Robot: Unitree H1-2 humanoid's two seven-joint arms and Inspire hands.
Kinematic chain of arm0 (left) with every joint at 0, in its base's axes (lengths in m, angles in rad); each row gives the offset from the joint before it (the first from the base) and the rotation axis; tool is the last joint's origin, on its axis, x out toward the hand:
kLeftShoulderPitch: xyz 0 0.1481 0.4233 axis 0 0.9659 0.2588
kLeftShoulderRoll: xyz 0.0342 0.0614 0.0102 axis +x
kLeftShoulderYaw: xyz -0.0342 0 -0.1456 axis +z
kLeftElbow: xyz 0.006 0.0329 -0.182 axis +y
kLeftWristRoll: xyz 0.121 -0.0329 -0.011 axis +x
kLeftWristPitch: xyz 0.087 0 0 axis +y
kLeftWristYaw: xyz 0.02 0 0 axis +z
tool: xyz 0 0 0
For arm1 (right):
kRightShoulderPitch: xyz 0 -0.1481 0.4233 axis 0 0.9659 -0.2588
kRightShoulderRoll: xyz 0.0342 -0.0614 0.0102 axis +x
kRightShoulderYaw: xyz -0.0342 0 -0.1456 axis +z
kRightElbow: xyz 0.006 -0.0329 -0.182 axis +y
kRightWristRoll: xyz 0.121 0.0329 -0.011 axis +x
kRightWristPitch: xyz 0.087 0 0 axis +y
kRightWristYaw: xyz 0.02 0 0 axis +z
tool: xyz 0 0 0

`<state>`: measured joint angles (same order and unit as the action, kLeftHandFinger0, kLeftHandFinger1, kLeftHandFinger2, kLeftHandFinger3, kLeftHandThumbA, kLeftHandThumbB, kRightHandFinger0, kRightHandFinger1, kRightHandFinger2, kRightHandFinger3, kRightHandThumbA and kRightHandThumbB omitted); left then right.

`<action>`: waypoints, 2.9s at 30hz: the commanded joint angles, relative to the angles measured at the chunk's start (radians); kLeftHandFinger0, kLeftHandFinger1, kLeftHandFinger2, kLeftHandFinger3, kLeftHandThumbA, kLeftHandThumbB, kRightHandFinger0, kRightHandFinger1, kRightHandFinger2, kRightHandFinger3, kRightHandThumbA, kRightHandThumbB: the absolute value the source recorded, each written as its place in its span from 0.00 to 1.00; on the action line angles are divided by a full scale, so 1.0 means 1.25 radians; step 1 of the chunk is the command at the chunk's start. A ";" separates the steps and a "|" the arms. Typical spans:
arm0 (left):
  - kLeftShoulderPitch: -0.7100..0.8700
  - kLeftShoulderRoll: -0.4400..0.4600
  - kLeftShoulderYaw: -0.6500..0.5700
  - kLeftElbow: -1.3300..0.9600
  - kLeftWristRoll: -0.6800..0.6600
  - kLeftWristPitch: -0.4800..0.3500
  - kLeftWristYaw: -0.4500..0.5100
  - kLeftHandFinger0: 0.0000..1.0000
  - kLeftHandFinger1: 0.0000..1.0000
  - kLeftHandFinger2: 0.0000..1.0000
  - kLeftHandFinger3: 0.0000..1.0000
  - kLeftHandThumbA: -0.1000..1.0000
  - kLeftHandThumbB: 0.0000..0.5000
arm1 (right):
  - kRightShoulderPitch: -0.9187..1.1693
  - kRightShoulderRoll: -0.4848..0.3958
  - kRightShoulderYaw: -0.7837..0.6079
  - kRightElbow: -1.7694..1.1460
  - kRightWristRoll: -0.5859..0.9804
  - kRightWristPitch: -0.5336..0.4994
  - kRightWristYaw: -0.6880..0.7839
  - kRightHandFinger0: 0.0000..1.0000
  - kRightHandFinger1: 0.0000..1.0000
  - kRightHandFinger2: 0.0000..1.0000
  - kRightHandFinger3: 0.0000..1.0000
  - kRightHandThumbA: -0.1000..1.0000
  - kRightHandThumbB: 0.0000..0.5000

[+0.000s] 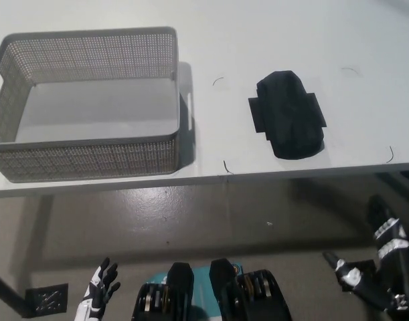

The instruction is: Use the right hand to push the pencil case on the right hand side to the container on the left side

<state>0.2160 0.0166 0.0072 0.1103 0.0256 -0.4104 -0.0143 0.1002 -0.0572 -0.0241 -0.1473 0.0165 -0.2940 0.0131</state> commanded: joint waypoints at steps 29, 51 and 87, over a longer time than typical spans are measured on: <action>0.032 0.009 -0.006 -0.047 0.003 -0.048 0.008 1.00 1.00 1.00 1.00 1.00 0.39 | -0.631 -0.142 -0.057 0.577 0.043 0.038 0.049 1.00 1.00 1.00 1.00 1.00 0.54; 0.054 0.012 -0.024 -0.075 0.003 -0.048 0.000 1.00 1.00 1.00 1.00 1.00 0.46 | -0.953 -0.095 -0.034 1.116 0.031 -0.027 0.056 1.00 1.00 1.00 1.00 1.00 0.54; 0.052 0.018 -0.017 -0.117 -0.027 -0.048 -0.023 1.00 1.00 1.00 1.00 1.00 0.36 | -0.959 0.100 -0.081 1.188 0.085 -0.087 0.054 1.00 1.00 1.00 1.00 1.00 0.53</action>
<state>0.2760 0.0337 -0.0107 0.0056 0.0132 -0.4326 -0.0301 -1.0633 0.0348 -0.1001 1.3494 0.0817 -0.3481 0.0718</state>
